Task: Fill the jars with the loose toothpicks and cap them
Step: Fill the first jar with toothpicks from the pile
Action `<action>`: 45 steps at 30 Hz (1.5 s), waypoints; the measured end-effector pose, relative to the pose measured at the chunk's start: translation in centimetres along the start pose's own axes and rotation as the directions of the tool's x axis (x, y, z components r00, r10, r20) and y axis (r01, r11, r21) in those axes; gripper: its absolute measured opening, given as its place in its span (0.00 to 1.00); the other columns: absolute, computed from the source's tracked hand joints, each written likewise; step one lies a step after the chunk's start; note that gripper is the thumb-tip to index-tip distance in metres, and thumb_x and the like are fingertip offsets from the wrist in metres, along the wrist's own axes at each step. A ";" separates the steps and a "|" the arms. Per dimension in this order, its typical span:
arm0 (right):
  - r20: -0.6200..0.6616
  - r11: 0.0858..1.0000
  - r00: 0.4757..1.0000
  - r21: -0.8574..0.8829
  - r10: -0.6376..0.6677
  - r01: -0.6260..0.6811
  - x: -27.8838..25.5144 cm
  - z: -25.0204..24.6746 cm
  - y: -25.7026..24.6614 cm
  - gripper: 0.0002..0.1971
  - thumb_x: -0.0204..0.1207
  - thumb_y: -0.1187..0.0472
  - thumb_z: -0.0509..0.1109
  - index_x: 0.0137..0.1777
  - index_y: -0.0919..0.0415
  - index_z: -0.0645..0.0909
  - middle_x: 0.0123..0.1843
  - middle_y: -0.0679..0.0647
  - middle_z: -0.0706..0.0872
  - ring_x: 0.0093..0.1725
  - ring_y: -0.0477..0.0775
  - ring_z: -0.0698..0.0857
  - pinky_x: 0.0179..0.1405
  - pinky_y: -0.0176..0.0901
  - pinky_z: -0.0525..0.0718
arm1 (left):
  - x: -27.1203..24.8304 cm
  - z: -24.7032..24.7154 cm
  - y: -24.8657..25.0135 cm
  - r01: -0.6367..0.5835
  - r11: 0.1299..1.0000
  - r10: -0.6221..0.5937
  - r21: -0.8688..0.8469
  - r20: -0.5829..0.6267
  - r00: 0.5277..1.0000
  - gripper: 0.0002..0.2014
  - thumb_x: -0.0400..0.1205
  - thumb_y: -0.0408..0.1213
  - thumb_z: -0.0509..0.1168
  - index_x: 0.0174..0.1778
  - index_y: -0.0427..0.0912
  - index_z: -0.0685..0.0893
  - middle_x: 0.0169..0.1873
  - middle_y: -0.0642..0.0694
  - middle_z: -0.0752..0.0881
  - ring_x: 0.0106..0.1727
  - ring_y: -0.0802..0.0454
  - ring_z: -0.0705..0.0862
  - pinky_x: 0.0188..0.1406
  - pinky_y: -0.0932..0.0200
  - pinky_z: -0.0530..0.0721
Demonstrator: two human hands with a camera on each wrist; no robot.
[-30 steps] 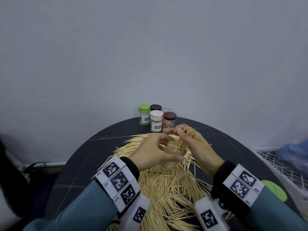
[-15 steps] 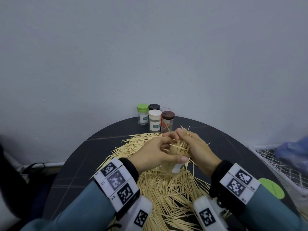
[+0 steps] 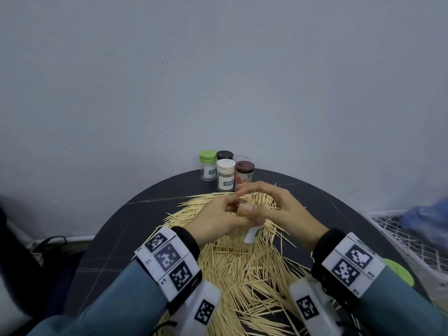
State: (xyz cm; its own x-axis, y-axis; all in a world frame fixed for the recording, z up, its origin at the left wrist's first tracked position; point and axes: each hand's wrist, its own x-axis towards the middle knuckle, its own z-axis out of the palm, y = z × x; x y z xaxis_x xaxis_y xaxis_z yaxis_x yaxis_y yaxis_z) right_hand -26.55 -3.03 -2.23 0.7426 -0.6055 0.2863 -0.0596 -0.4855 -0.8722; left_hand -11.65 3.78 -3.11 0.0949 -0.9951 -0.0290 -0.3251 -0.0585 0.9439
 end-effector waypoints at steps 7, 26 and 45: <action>-0.028 0.998 0.998 0.035 -0.059 0.060 0.1 0.5 0.2 0.05 0.78 0.63 0.66 0.48 0.63 0.82 0.58 0.52 0.87 0.59 0.43 0.84 0.59 0.28 0.77 | 0.2 0.0 -0.2 -0.015 1.000 0.014 -0.024 -0.016 1.000 0.23 0.73 0.42 0.75 0.64 0.45 0.81 0.55 0.50 0.88 0.55 0.59 0.84 0.38 0.69 0.76; -0.251 0.961 0.967 0.274 0.032 0.039 -0.3 0.1 -0.6 0.06 0.86 0.59 0.47 0.52 0.58 0.64 0.56 0.41 0.89 0.61 0.29 0.80 0.65 0.24 0.66 | 0.2 -0.1 -0.2 -0.008 1.000 0.008 -0.019 -0.003 1.000 0.38 0.60 0.56 0.77 0.66 0.46 0.80 0.59 0.50 0.86 0.63 0.55 0.81 0.55 0.57 0.80; 0.005 0.994 0.999 -0.095 -0.049 0.049 -0.2 0.3 0.8 0.18 0.83 0.52 0.55 0.70 0.48 0.77 0.69 0.41 0.80 0.71 0.33 0.73 0.70 0.29 0.70 | -0.3 -0.5 0.6 -0.020 0.988 0.014 -0.153 -0.039 0.999 0.15 0.75 0.39 0.73 0.57 0.52 0.81 0.53 0.50 0.88 0.53 0.59 0.87 0.39 0.66 0.85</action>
State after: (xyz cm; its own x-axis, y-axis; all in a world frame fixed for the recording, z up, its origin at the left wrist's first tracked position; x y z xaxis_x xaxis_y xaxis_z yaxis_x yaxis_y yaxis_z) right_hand -26.55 -3.14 -3.10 0.7482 -0.5777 0.3262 -0.0860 -0.5720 -0.8157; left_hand -11.40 4.07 -2.32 0.1269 -0.9919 -0.0025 -0.1795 -0.0254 0.9834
